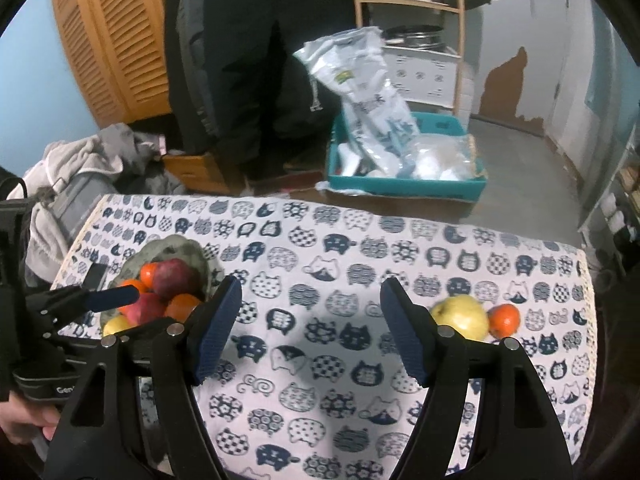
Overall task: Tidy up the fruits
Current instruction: 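Move both tools from the bowl toward the green pear and mandarin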
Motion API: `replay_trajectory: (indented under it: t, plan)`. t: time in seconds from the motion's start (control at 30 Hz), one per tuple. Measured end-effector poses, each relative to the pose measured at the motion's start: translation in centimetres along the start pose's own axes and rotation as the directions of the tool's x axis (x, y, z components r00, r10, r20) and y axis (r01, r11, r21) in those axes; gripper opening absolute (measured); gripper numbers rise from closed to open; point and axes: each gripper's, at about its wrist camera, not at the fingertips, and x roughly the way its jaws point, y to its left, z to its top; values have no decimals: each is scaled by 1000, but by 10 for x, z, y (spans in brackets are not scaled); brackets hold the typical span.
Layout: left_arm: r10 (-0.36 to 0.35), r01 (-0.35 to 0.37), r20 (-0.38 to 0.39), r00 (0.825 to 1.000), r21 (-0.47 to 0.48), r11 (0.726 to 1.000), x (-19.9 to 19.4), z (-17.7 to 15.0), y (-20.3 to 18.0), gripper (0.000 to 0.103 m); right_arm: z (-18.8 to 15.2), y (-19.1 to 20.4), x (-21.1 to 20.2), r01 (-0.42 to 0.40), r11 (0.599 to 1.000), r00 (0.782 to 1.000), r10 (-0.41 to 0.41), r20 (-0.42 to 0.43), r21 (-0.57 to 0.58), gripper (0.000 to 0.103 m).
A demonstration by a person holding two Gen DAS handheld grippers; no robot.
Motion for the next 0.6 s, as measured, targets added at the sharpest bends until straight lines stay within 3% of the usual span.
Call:
replay_trajectory:
  t: [0.13,0.6]
  plan:
    - [-10,10,-10,1000,24,1000,4,2,-19,78,-5,-18,-8,18,1000,1000,-18,10,24,73]
    - [-49,54,-47,998,105,993,22,10,-81,79,-26,-85,-29,92,989,995,-94,17,116,75]
